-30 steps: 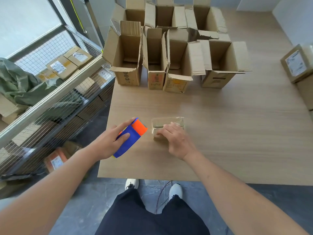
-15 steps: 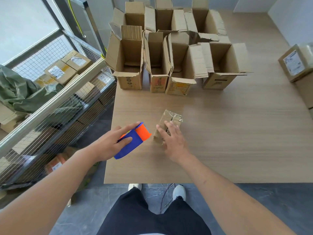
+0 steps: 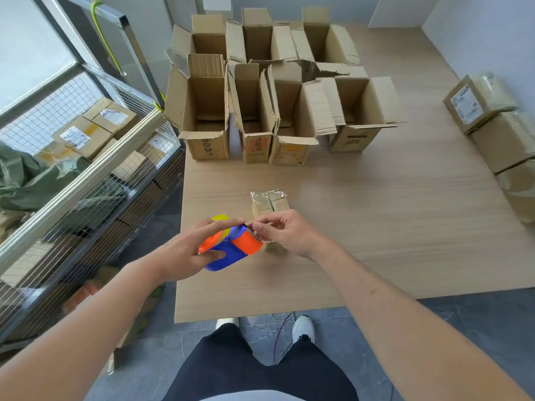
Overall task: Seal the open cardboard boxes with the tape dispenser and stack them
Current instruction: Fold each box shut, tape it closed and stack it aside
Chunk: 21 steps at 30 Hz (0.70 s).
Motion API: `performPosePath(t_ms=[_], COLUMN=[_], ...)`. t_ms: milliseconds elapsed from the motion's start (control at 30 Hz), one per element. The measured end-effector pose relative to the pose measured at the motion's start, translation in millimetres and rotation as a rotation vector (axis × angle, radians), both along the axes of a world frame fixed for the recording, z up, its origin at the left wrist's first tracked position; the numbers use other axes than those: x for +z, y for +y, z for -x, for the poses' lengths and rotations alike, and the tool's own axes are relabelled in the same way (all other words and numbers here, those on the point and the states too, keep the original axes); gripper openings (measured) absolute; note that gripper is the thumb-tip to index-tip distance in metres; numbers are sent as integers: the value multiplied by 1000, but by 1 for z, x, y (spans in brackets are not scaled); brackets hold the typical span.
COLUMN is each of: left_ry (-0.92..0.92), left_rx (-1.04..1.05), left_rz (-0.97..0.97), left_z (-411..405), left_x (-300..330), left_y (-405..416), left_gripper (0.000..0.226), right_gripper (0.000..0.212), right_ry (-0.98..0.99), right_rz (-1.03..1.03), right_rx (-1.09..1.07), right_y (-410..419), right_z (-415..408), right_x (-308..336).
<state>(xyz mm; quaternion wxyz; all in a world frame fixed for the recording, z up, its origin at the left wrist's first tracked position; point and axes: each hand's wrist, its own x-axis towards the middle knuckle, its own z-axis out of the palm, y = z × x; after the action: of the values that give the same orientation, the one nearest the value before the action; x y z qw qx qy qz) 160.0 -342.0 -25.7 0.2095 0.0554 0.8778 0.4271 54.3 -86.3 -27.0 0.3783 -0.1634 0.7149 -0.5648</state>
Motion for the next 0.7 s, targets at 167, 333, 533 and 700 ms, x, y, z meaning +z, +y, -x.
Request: performPosePath(t_ms=[167, 333, 533, 700], left_ry=[67, 81, 79, 67], left_rx=[-52, -82, -125, -142], left_rz=[-23, -33, -17, -13], left_z=[-2, -6, -9, -11], left_x=[11, 23, 36, 44], left_y=[4, 12, 23, 32], left_gripper=[76, 75, 73, 74], right_gripper=[15, 19, 10, 39], right_ry=[-7, -46, -62, -238], right_rz=[46, 100, 110, 85], right_rx=[-40, -50, -60, -108], right_y=[2, 14, 27, 36], right_z=[-5, -11, -20, -24], right_x=[11, 18, 21, 26])
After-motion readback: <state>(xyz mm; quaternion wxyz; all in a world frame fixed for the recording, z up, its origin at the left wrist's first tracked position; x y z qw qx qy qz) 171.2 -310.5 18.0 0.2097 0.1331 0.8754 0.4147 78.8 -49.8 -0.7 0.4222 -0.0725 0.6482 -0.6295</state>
